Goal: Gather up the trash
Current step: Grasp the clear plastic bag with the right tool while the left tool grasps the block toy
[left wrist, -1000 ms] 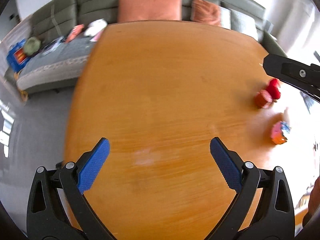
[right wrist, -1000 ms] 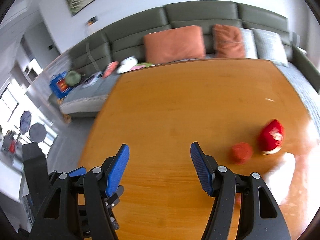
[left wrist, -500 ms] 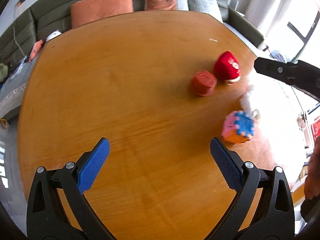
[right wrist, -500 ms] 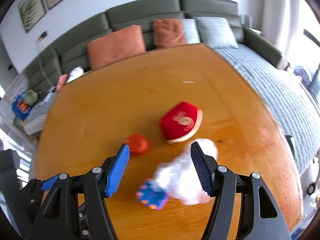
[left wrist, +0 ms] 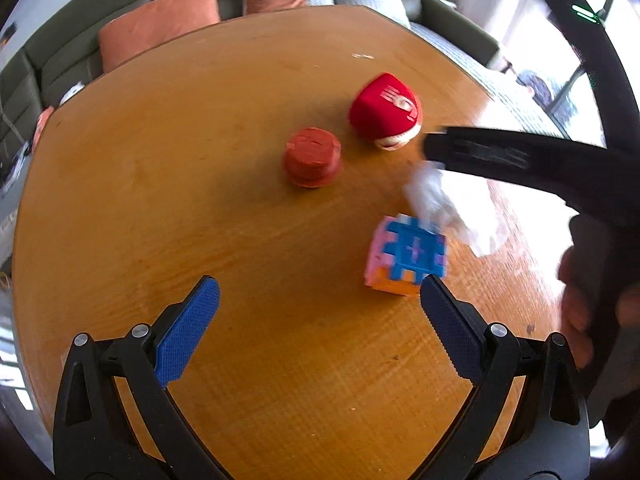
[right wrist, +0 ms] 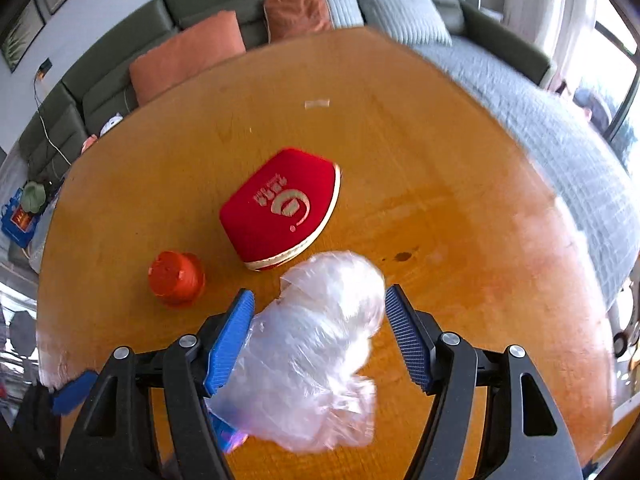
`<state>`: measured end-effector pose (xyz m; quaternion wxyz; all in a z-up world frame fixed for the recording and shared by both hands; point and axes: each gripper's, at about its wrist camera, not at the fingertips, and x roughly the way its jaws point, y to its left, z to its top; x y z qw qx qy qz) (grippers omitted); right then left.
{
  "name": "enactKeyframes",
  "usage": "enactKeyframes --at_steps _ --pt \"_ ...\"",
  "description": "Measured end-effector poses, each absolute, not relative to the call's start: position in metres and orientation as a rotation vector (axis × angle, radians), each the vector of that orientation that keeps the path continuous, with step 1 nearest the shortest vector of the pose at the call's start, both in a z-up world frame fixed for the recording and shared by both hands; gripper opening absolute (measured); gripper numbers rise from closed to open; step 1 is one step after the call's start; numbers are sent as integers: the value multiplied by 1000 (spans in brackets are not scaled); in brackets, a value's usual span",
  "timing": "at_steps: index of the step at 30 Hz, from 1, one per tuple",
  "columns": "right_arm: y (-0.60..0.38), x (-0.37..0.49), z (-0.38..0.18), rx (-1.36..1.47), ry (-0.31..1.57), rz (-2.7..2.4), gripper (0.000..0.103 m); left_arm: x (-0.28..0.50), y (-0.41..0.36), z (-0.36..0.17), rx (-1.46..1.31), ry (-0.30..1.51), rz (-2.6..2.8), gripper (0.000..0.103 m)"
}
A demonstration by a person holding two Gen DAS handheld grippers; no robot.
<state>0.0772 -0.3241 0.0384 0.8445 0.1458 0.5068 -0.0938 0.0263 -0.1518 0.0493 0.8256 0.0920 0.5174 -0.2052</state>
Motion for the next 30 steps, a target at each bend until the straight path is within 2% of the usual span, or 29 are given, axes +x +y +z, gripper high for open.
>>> enactKeyframes --at_steps 3,4,5,8,17,21,29,30 --pt "-323 85 29 319 1090 -171 67 23 -165 46 234 1100 -461 97" --pt "-323 85 30 306 1085 -166 56 23 -169 45 243 1099 -468 97" --pt "-323 85 31 299 1081 -162 51 22 -175 44 255 1095 -475 97" --pt "-323 79 37 281 1062 -141 47 22 -189 39 282 1100 -494 97" --pt "-343 40 71 279 952 -161 47 34 -209 18 260 1115 -496 97" --pt "-349 30 77 287 945 -172 47 40 -211 15 231 1096 -504 87" --pt "-349 18 82 287 942 -191 47 38 -215 4 267 1075 -453 90" --pt "-349 16 82 284 941 -194 47 36 -214 5 274 1066 -445 85"
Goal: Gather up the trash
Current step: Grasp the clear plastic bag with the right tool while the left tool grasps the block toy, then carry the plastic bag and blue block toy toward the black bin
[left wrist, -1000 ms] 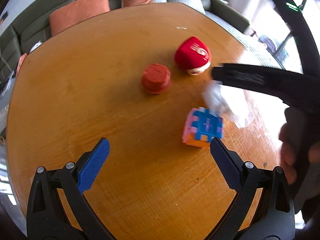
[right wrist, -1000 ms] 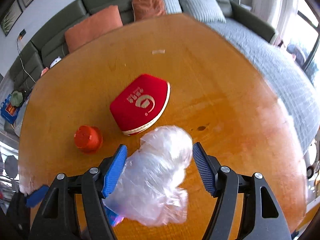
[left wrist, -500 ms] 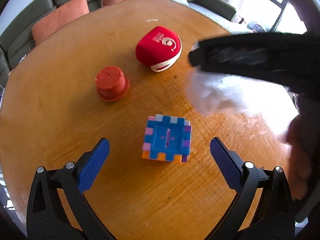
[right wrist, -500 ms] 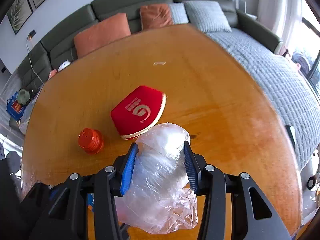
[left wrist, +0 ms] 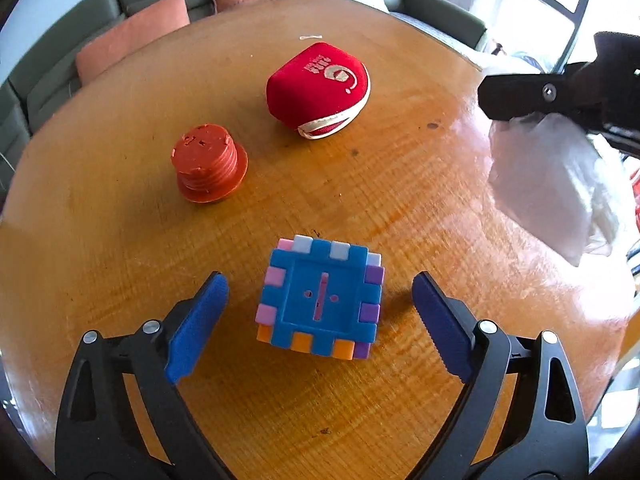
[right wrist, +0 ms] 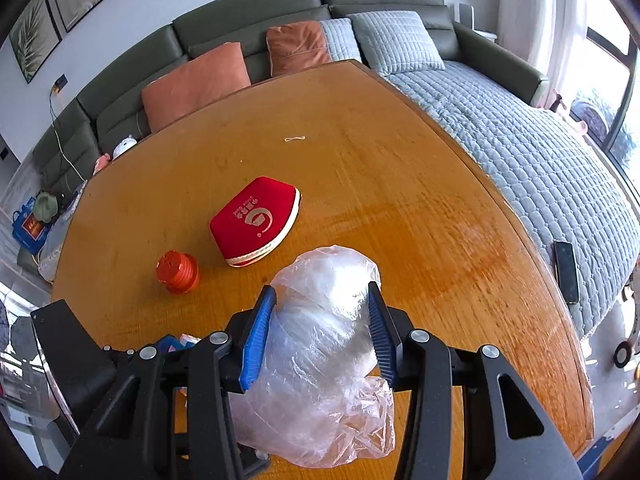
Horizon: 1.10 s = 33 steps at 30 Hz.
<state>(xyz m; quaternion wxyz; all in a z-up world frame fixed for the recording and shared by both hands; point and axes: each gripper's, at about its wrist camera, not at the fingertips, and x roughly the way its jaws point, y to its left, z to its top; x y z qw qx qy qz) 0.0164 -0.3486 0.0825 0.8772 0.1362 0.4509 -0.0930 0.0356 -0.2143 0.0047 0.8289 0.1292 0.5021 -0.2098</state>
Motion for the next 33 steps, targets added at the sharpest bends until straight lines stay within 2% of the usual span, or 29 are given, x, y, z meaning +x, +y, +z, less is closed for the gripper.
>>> enactKeyframes --at_steps 2,10,17,33 --pt "-347 14 85 279 936 -198 47 31 -213 12 261 1032 -441 41" --pt "-330 8 94 273 912 -175 47 28 -178 24 159 1054 -451 40" --pt "-282 14 97 265 908 -87 47 8 -115 49 125 1017 -382 40" --pt "-90 35 102 126 954 205 47 -22 76 71 -18 997 -107 40"
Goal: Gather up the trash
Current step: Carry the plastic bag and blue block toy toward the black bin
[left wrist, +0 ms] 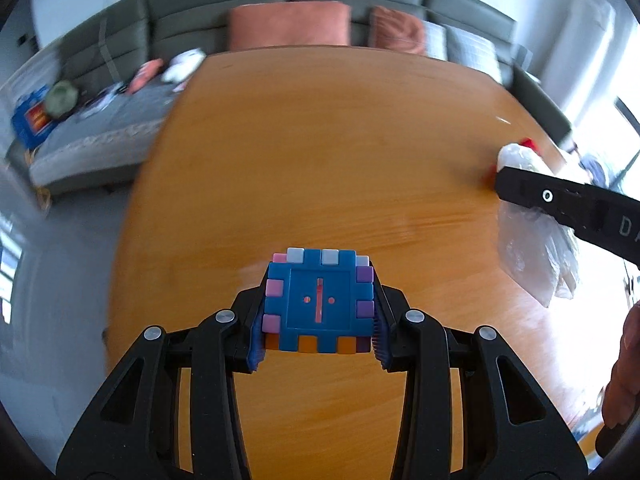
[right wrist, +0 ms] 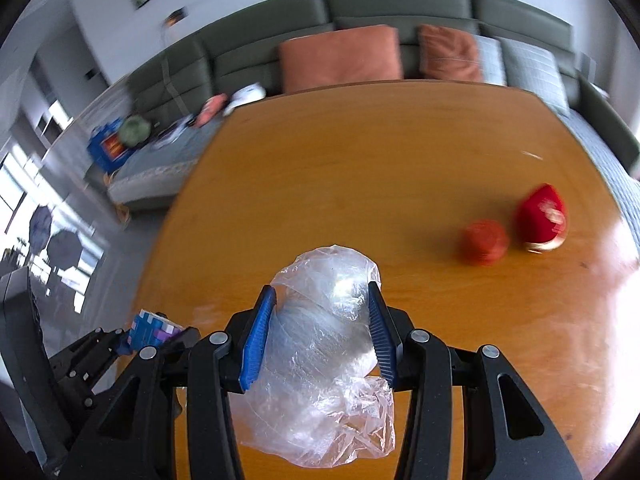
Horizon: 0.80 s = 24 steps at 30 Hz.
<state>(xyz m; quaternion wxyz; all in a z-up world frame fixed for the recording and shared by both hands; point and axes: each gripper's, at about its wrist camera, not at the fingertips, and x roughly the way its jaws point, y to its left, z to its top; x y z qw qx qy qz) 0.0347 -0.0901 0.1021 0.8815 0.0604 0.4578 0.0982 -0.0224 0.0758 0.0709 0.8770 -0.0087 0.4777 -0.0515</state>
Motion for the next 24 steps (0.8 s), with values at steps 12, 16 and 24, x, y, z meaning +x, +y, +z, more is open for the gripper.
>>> enactKeyframes --at_steps 12,16,24 --pt "86 32 97 -79 990 510 47 -64 222 67 -199 975 199 40" --pt "140 30 95 -135 1000 600 47 -86 267 64 -254 974 297 40" --pt "240 15 86 -224 1017 749 47 -130 349 49 -339 996 474 40"
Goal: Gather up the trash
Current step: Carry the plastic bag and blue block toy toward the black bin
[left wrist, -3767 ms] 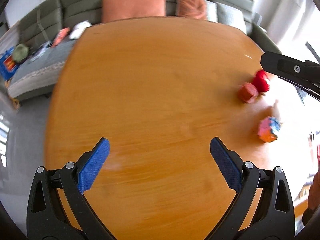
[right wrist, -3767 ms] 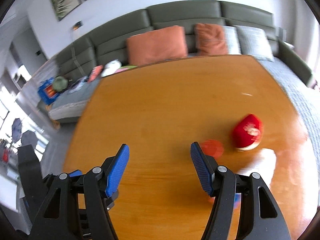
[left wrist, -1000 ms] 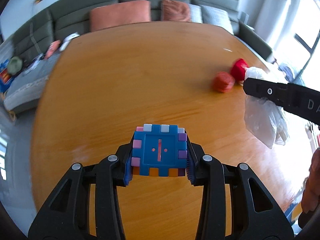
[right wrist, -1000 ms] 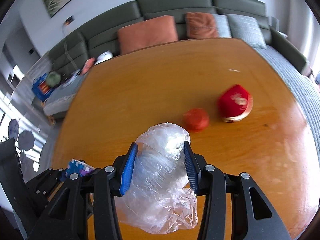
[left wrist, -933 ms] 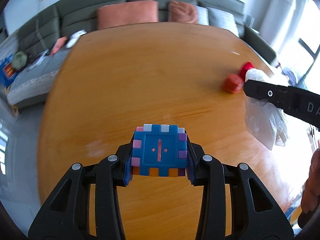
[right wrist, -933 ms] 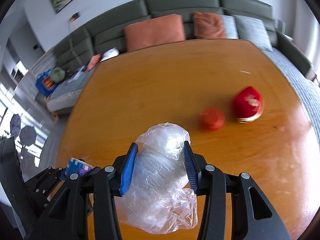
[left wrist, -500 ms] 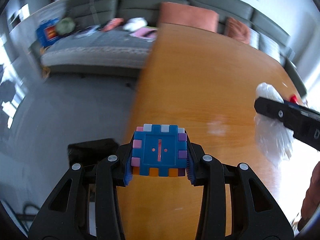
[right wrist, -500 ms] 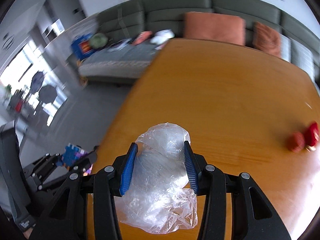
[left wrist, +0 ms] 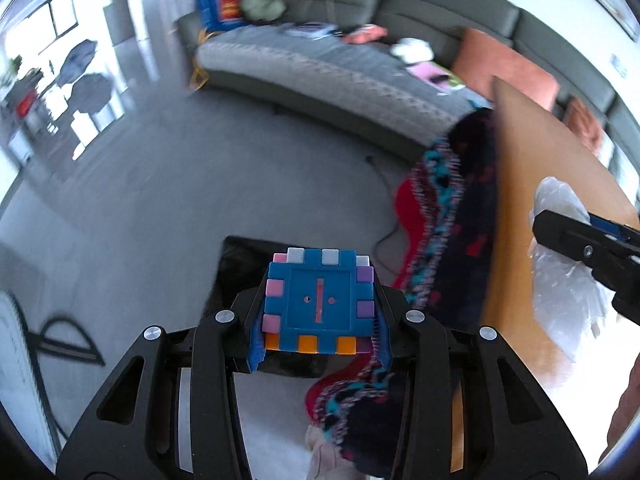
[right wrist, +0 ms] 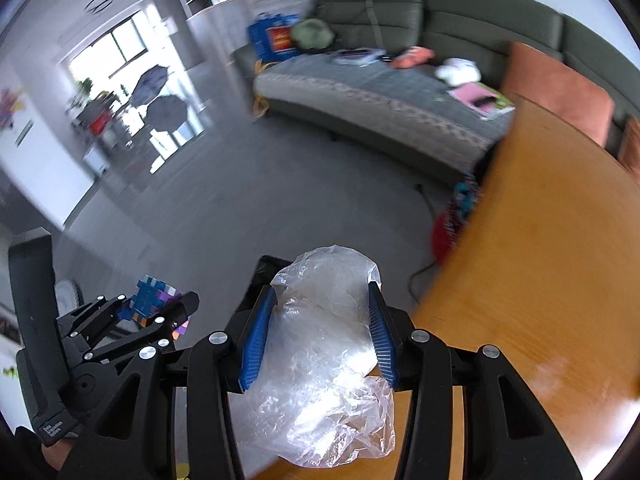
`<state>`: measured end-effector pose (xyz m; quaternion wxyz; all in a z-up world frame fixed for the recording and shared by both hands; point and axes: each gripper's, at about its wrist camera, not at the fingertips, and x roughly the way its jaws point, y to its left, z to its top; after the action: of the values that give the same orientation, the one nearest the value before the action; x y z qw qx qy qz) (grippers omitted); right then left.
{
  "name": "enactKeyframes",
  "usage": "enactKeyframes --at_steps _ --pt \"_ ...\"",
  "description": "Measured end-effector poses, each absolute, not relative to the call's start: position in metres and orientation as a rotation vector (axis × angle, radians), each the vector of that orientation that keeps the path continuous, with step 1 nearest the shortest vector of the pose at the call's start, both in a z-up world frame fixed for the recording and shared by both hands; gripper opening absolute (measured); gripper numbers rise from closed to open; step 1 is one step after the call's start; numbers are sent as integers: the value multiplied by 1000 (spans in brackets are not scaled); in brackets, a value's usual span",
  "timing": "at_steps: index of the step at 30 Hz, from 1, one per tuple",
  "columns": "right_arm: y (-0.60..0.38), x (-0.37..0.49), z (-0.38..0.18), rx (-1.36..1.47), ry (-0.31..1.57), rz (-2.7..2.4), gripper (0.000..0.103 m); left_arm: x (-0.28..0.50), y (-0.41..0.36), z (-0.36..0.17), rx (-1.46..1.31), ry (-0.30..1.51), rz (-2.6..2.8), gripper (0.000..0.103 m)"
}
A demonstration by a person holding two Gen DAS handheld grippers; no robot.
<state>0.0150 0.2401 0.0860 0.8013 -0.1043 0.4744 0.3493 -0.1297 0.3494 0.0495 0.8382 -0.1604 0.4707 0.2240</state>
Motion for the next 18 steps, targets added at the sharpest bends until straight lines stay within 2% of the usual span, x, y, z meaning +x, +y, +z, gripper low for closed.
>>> enactKeyframes --at_steps 9,10,11,12,13,18 --pt "323 4 71 -304 1039 848 48 -155 415 22 -392 1059 592 40" --pt "330 4 69 -303 1049 862 53 -156 420 19 -395 1067 600 40" --pt "334 3 67 -303 1059 868 59 -158 427 16 -403 1078 613 50" --pt "341 4 65 -299 1070 876 61 -159 432 14 -413 1086 625 66" --pt "346 5 64 -299 1073 876 64 -160 438 12 -426 1098 645 97" --pt "360 8 63 -292 1068 878 65 -167 457 13 -436 1086 692 97"
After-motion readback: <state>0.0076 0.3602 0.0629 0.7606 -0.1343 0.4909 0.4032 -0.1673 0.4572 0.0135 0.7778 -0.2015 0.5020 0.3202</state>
